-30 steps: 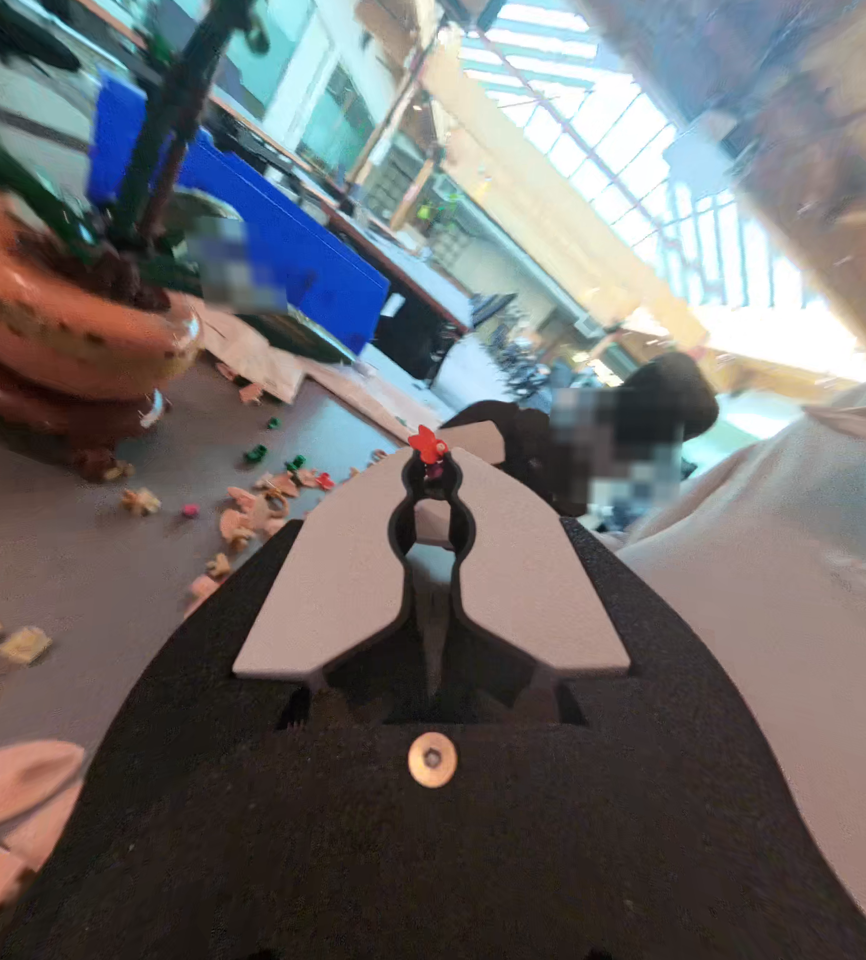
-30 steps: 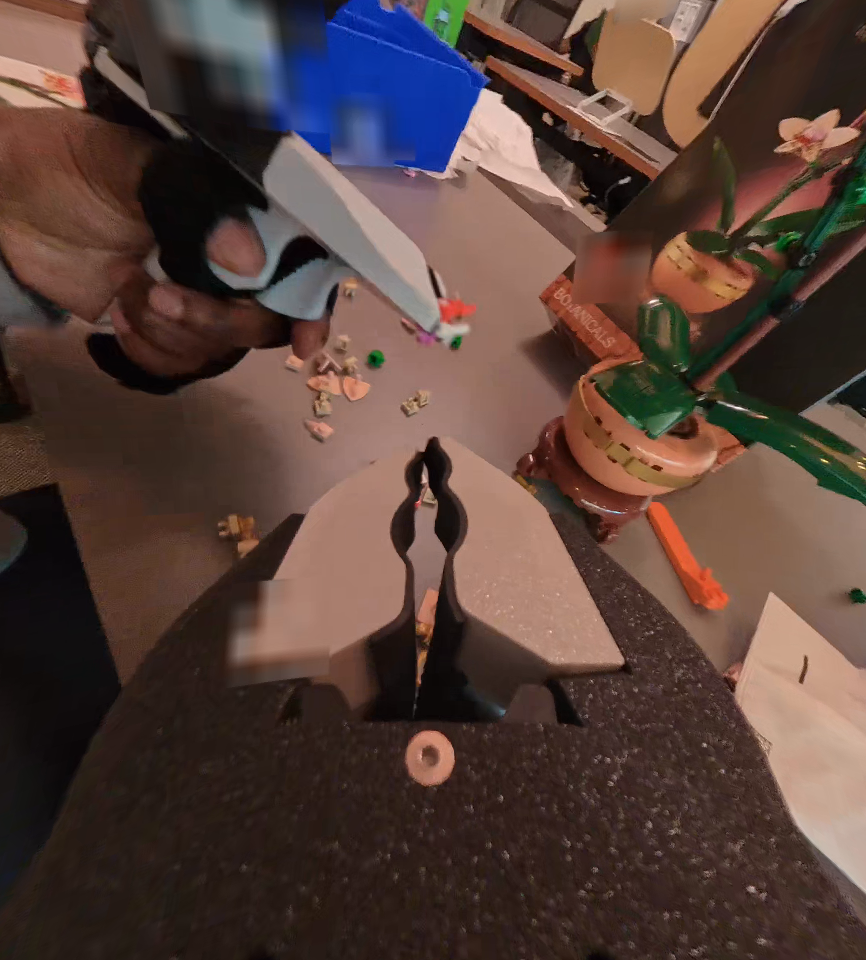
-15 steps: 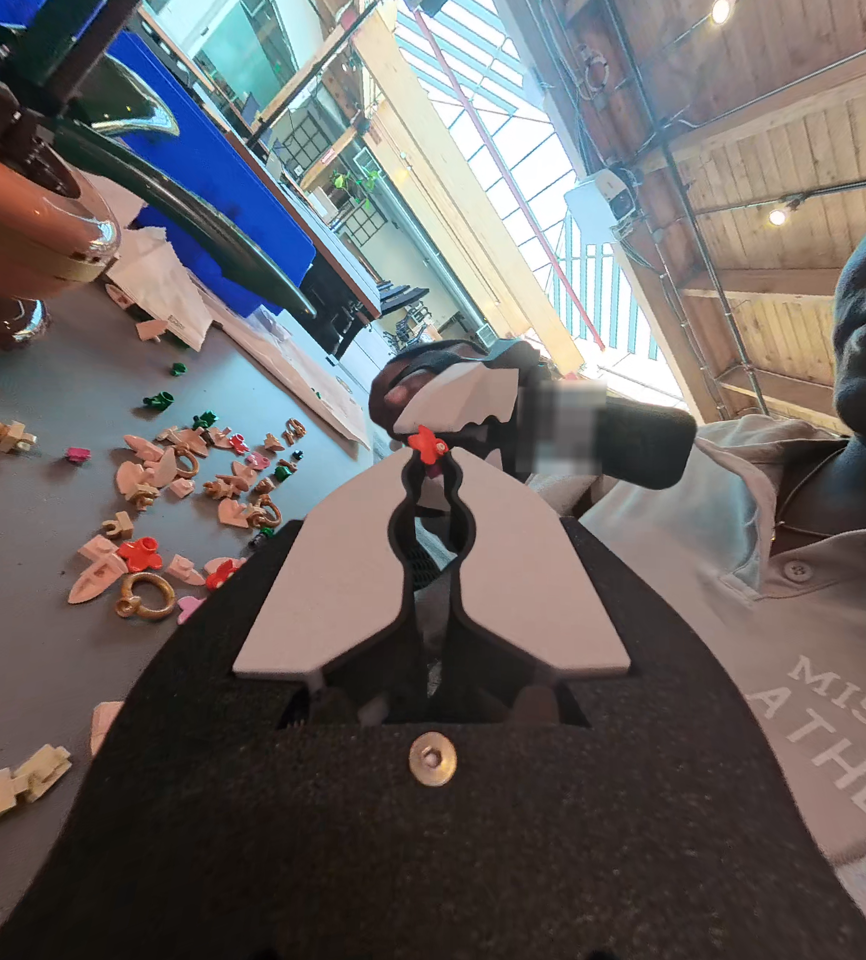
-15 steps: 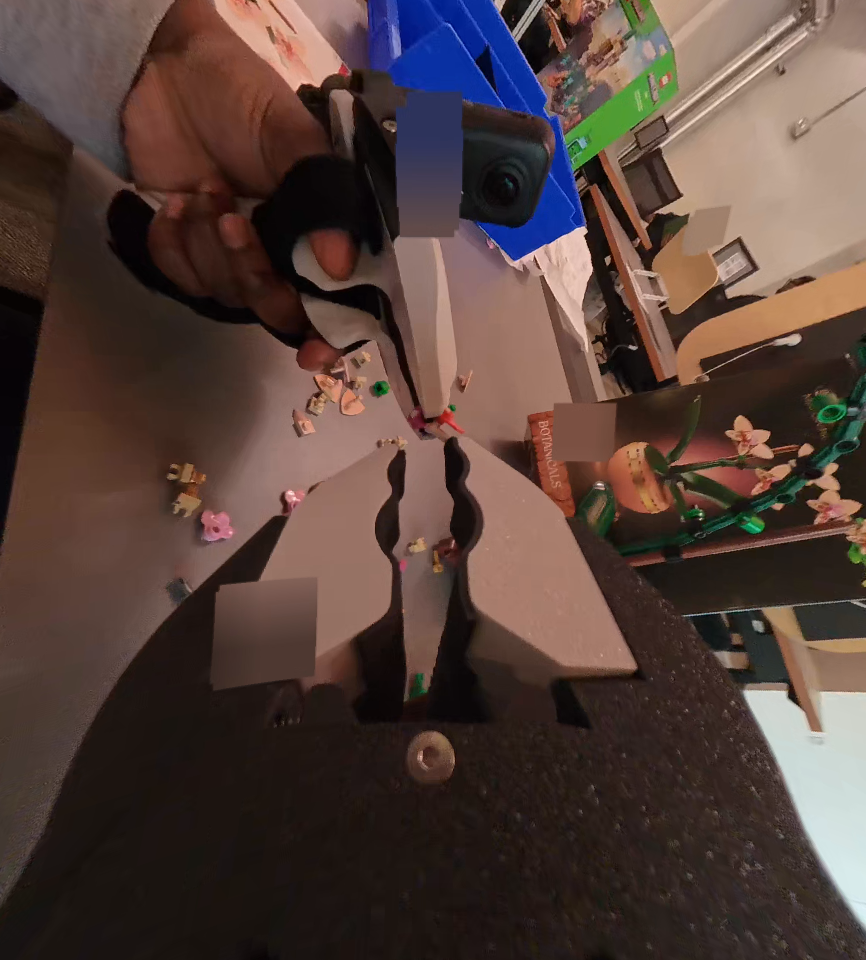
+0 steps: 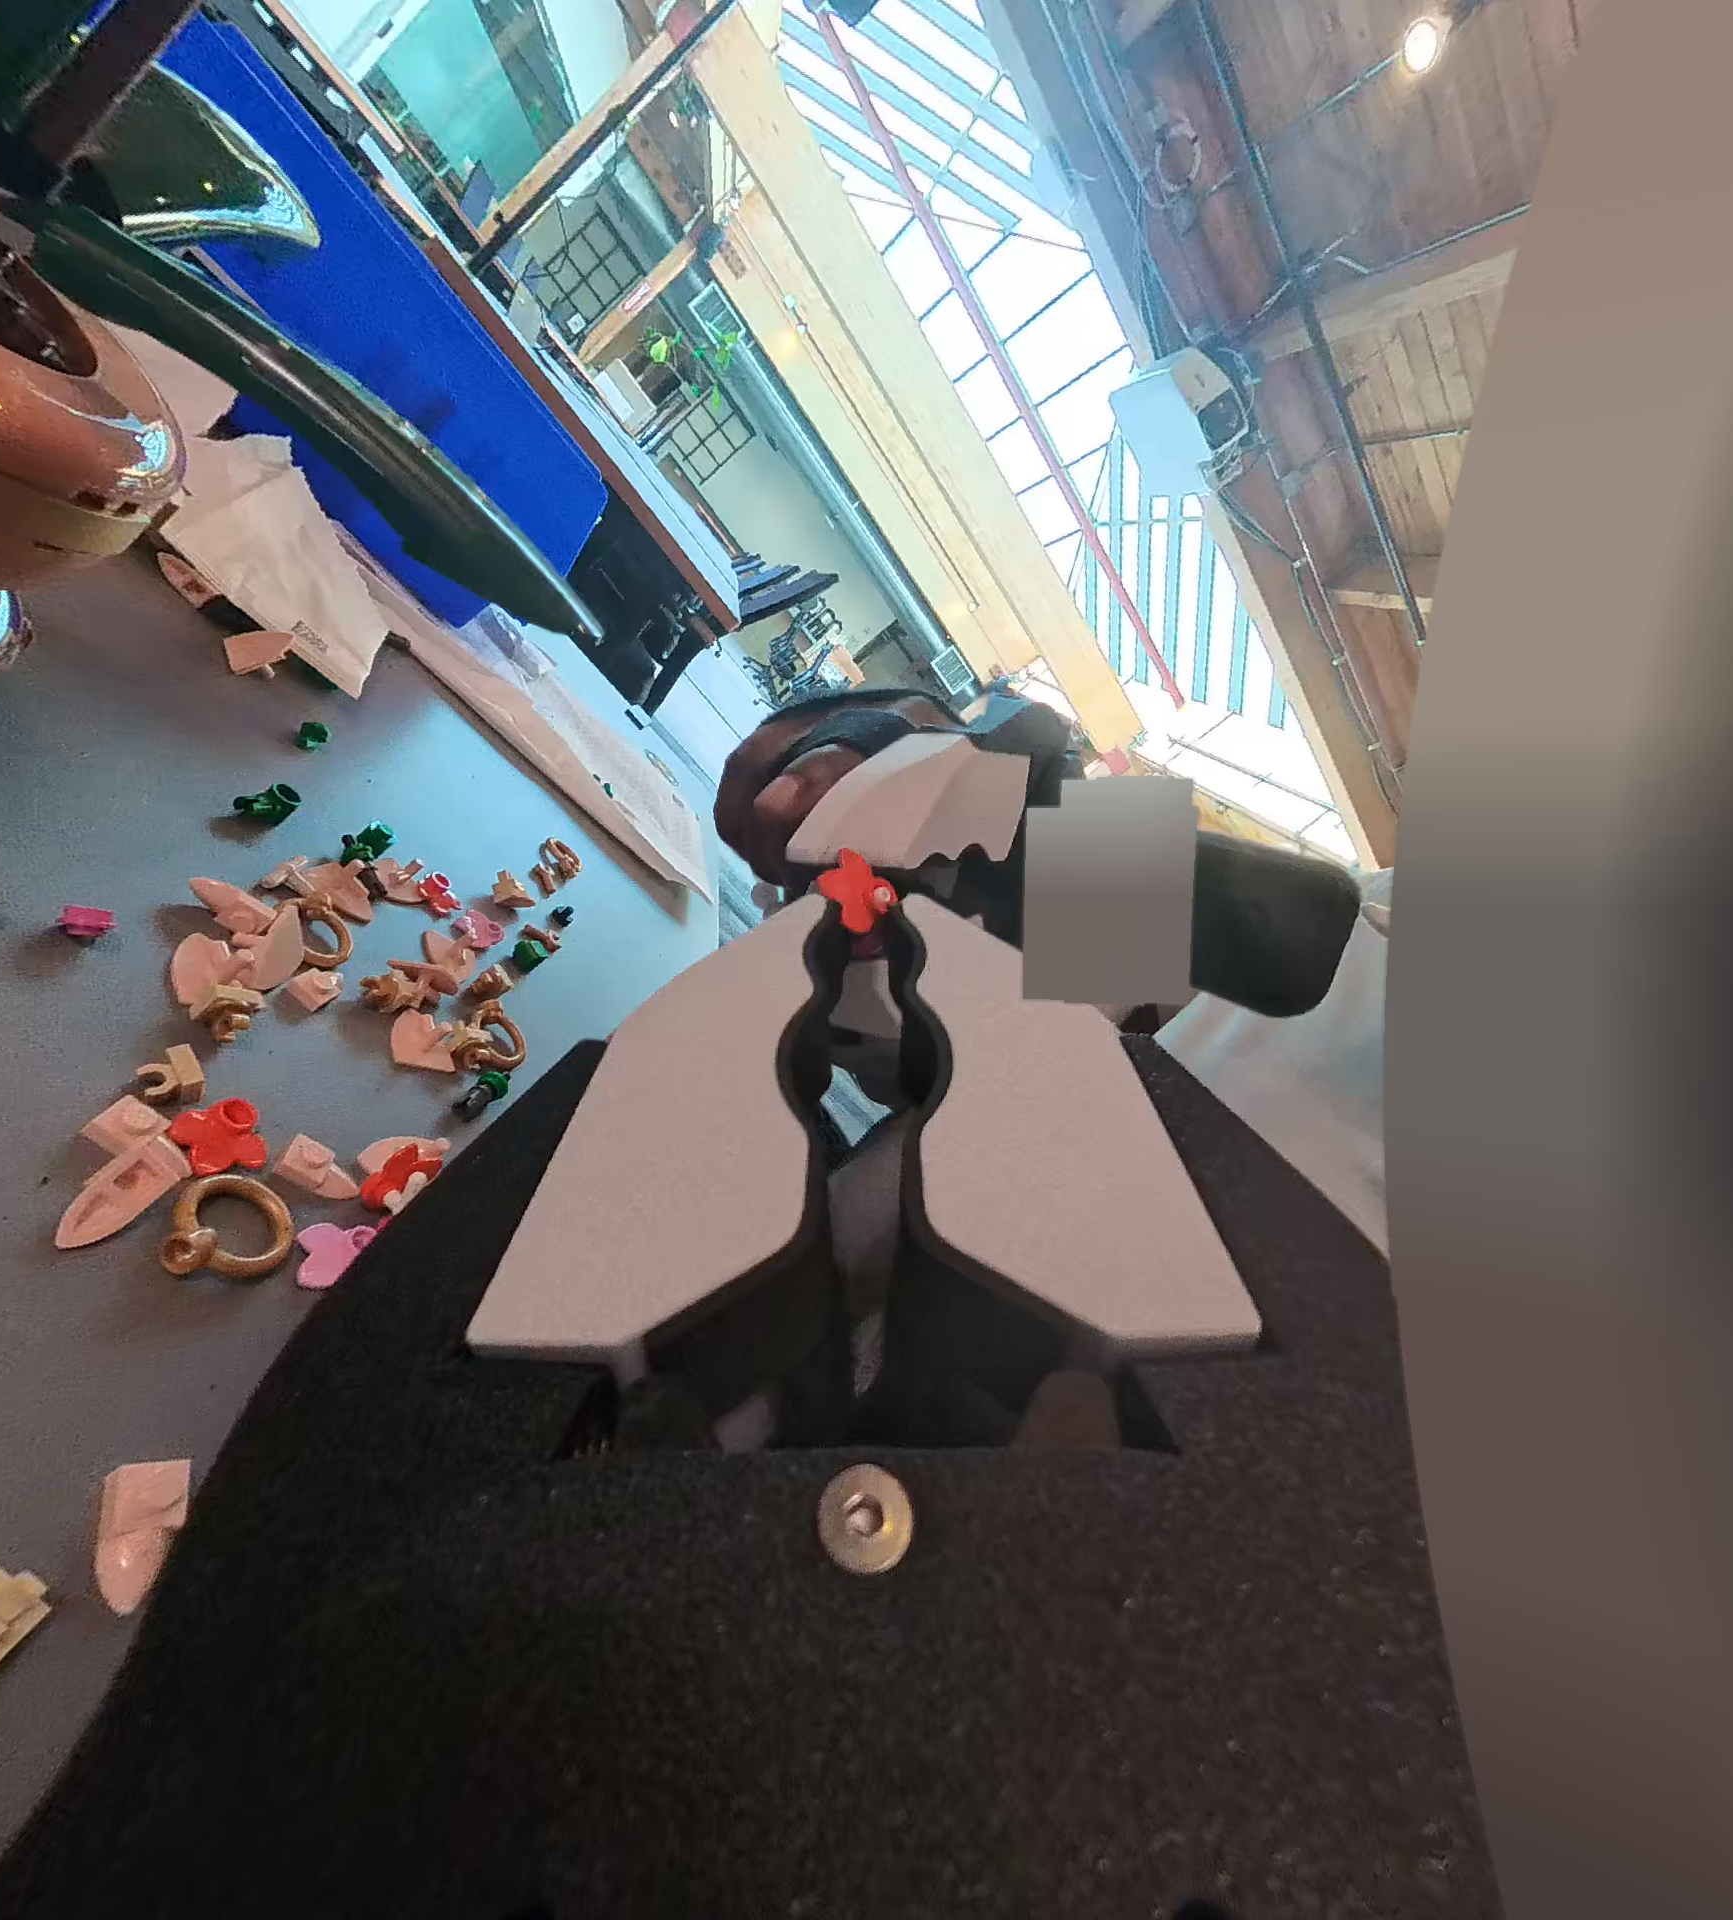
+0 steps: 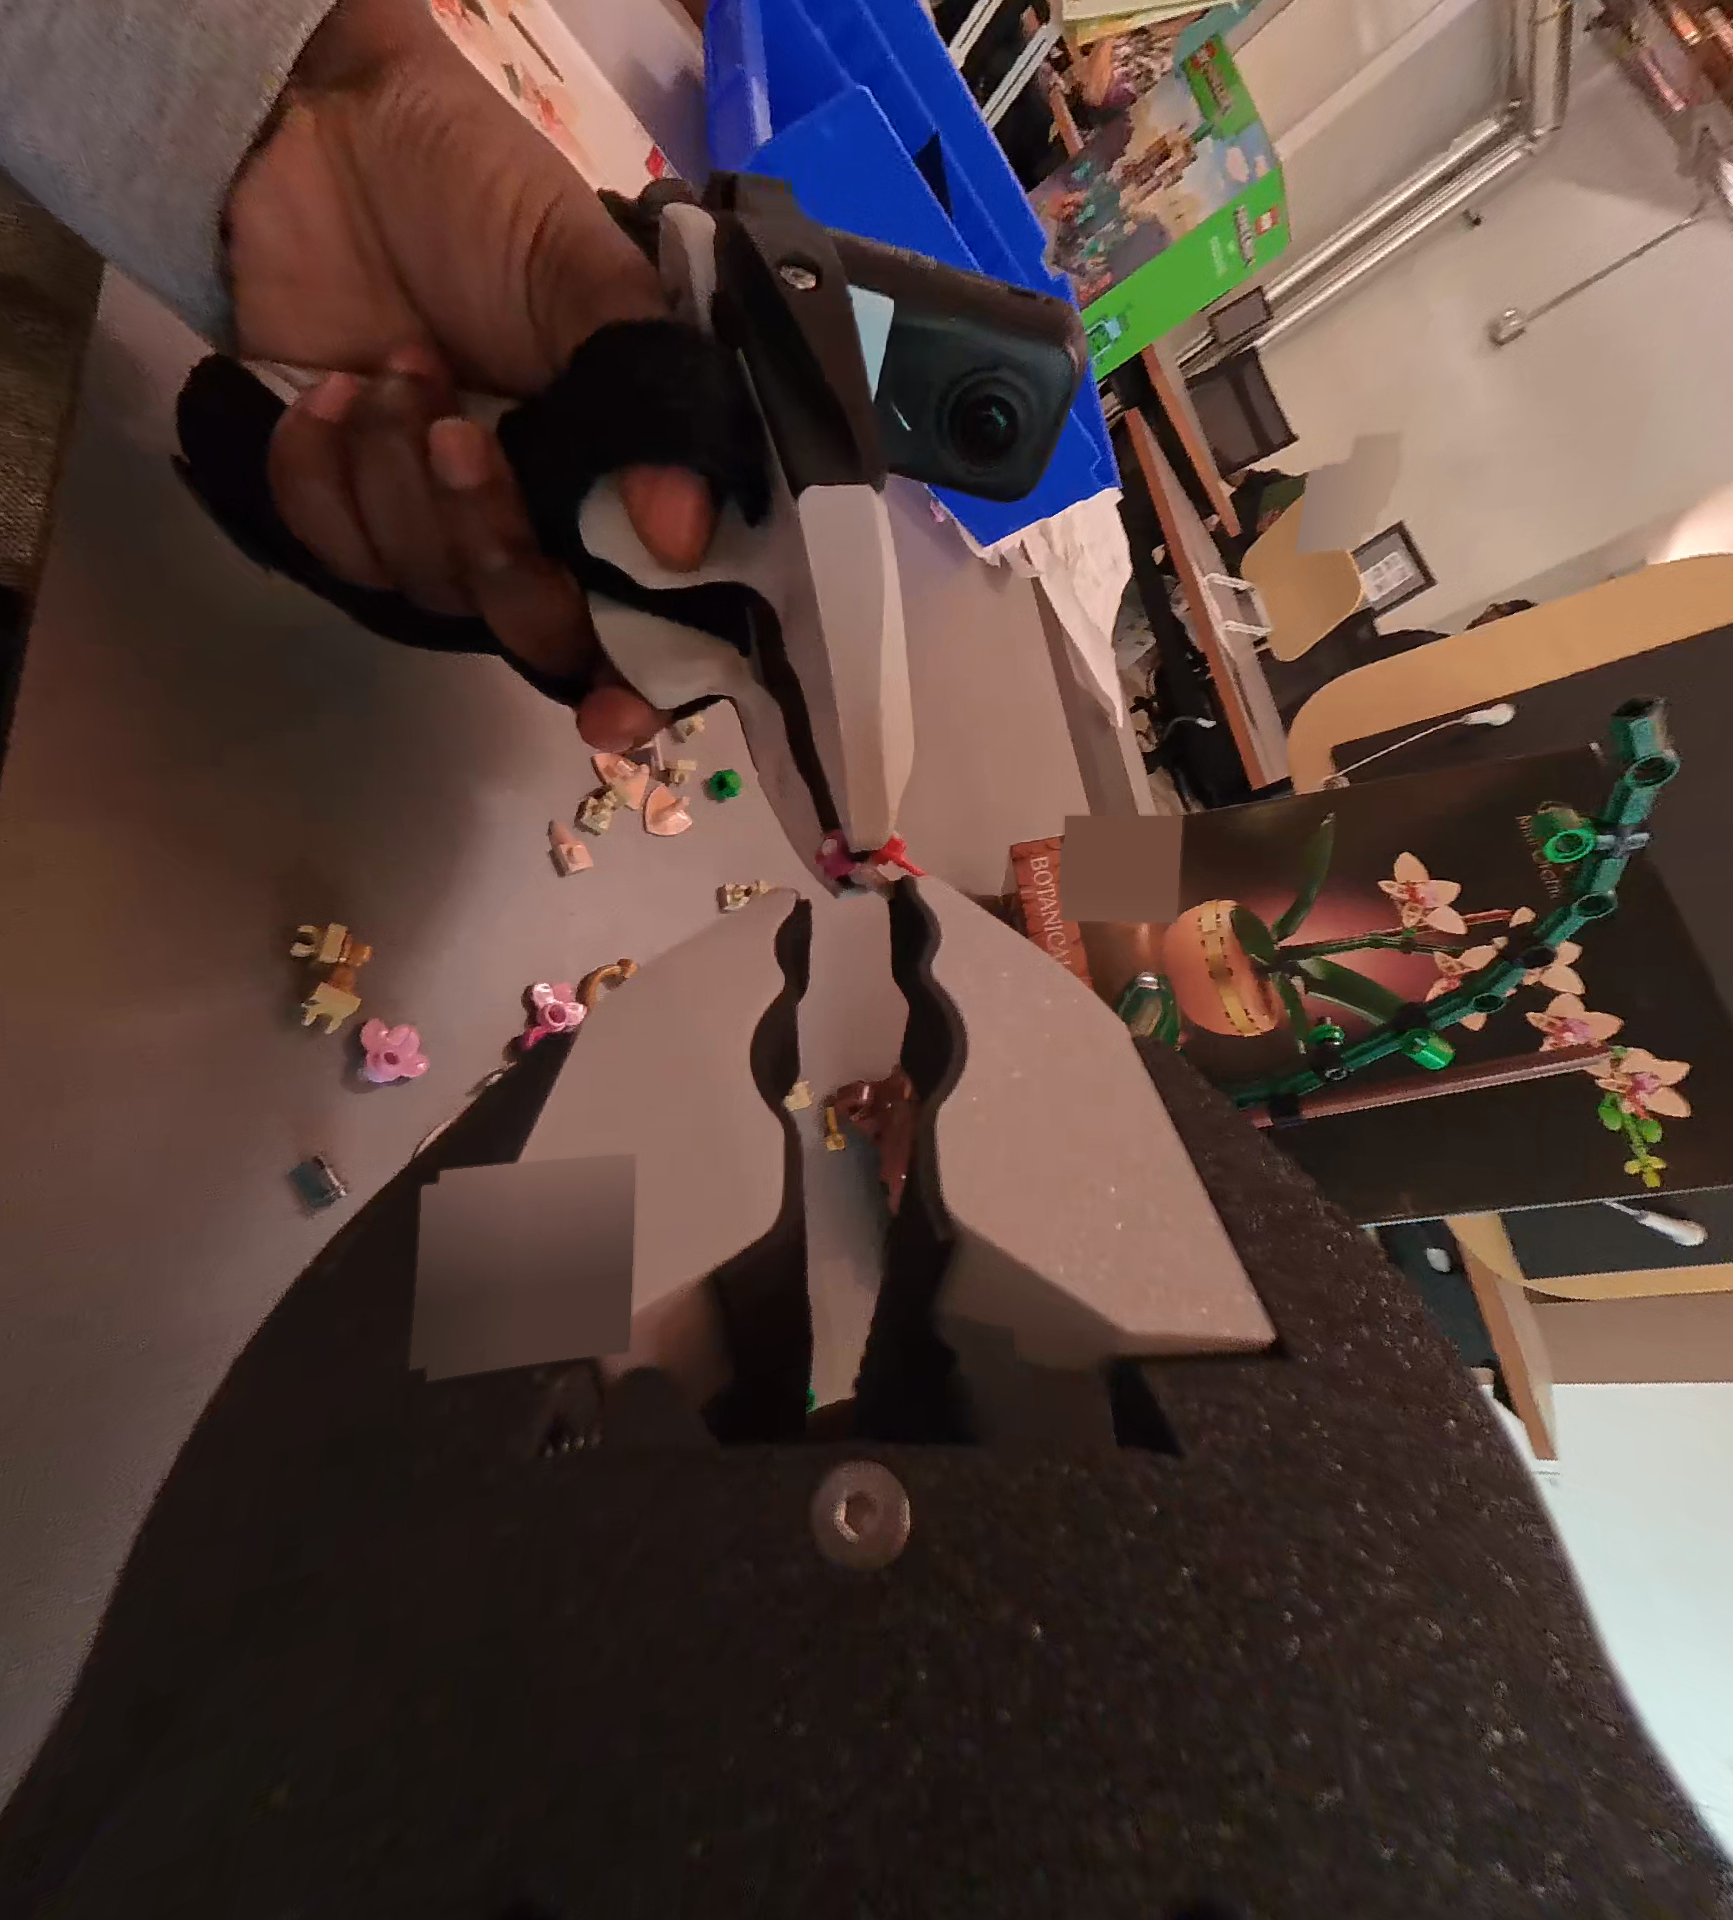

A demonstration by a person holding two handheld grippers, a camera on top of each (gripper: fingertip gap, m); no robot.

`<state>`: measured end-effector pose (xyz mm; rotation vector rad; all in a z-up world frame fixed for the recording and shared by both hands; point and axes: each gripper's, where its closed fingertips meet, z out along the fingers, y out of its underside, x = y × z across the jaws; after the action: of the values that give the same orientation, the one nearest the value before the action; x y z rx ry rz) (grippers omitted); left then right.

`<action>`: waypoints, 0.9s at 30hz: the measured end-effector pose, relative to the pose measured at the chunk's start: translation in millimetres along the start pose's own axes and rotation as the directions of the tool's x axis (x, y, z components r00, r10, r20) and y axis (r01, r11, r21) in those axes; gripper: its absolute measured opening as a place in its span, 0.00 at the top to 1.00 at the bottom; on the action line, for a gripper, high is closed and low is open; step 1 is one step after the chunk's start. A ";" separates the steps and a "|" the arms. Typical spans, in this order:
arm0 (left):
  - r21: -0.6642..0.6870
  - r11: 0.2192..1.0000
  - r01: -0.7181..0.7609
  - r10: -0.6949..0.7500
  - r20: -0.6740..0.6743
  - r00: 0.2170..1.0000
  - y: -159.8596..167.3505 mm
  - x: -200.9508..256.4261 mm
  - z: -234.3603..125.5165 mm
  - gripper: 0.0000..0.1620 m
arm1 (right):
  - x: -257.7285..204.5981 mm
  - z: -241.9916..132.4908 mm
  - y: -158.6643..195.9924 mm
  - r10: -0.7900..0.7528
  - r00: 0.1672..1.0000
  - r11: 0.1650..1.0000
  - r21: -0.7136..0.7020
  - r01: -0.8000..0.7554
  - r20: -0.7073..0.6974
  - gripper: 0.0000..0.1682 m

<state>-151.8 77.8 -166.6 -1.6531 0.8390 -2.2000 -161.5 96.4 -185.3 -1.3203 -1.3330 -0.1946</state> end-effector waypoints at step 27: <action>0.088 0.917 -0.388 0.298 0.496 0.816 -32.1 -45.8 -60.0 0.86 | 19.3 10.9 0.7 0.810 0.565 0.525 0.232 -0.819 0.160 0.73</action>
<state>-189.5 144.9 -194.8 -1.6816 0.6994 -1.4849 -160.8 115.5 -174.2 -1.5611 -0.5891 0.6680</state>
